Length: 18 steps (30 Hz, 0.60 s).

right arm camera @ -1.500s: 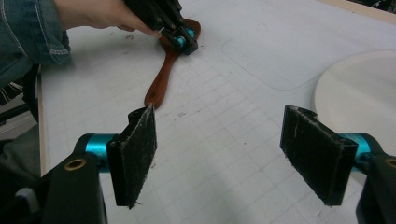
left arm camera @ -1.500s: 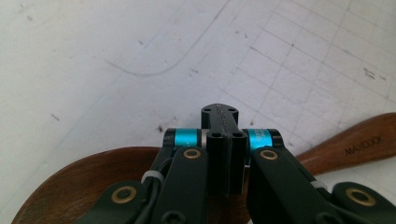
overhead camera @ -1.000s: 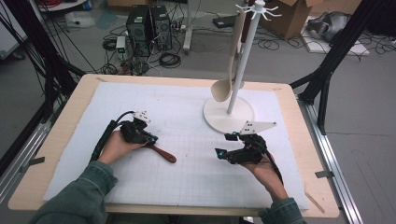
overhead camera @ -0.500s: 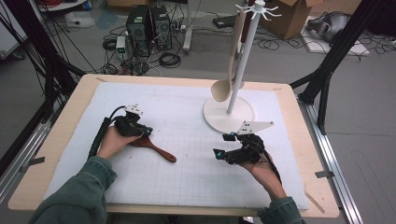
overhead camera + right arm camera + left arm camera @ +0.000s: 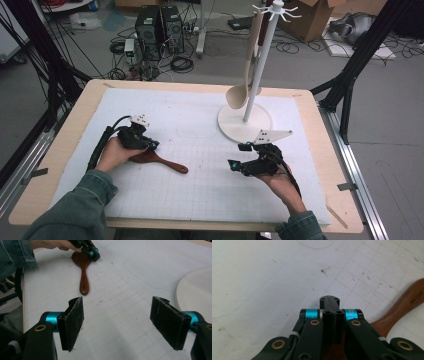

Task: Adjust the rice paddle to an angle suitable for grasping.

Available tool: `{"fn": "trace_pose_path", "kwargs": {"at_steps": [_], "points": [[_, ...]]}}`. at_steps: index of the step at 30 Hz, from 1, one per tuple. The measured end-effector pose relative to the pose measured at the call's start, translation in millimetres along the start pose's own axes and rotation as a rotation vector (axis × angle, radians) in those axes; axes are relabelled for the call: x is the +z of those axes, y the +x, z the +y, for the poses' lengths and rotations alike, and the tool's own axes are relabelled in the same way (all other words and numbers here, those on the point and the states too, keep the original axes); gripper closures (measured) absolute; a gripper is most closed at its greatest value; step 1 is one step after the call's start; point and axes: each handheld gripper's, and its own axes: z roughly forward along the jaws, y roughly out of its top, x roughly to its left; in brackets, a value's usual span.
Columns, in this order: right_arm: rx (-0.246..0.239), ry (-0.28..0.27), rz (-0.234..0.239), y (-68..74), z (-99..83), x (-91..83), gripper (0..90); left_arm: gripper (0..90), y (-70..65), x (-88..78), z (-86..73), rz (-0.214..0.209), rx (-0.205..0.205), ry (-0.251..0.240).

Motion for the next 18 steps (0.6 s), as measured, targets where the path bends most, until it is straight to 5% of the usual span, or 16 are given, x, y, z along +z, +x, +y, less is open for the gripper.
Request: {"fn": "trace_pose_path", "kwargs": {"at_steps": [6, 18], "points": [[-0.001, 0.003, 0.004, 1.4, 0.5, 2.5, 26.3, 89.6, -5.8, -5.3, -3.7, -0.031, 0.027, 0.037], [0.004, 0.008, 0.004, 2.0, 0.2, 3.5, 26.3, 89.6, -18.2, -15.1, -19.9, -0.091, 0.041, 0.038]]}}
